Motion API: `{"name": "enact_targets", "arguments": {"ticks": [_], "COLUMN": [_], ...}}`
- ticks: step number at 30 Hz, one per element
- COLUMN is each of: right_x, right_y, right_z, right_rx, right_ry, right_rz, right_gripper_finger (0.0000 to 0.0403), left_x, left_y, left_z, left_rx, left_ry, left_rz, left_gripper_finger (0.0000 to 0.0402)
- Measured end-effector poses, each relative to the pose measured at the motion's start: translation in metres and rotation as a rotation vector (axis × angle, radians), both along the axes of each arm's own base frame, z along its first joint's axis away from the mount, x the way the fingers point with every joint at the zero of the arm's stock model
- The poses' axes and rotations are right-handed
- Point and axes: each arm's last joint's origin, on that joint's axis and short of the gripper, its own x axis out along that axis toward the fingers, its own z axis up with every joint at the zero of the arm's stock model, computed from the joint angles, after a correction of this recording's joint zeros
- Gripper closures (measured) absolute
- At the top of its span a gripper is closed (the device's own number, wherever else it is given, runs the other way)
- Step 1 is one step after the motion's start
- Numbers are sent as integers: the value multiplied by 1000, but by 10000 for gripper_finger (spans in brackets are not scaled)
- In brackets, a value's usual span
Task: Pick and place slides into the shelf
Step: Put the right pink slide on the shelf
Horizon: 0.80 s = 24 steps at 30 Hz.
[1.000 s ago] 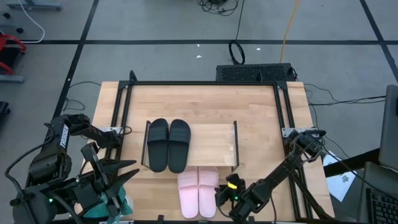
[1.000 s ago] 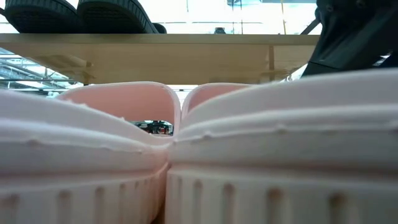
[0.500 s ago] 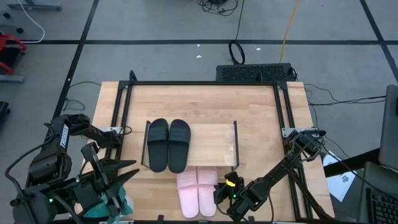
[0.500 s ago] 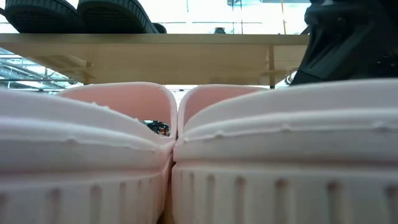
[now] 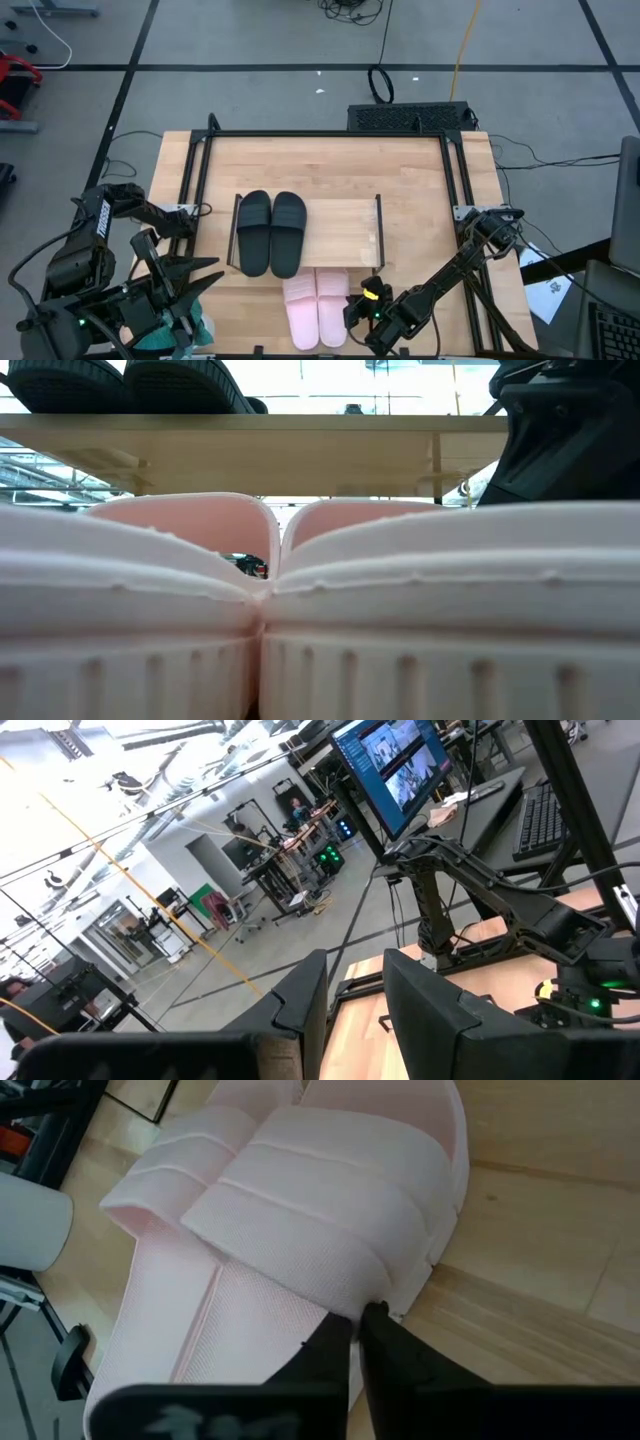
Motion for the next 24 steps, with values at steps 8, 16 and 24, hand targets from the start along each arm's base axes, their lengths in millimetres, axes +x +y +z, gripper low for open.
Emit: {"name": "enact_targets", "arguments": {"ticks": [8,16,24], "right_x": [-3,-12,-13], "right_y": [5,18,19], "right_z": [0,1,4], "right_rx": [29,69,42], "right_ry": [7,-23,-81], "right_rz": [20,28,2], "right_gripper_finger": [401,402,402], "left_x": [0,1,6], "left_y": [0,1,4], "left_z": [0,0,0], "left_rx": [0,-2,-7], "left_ry": [0,-1,-2], "left_rz": [0,4,22], "left_gripper_finger": [293,293,293]}}
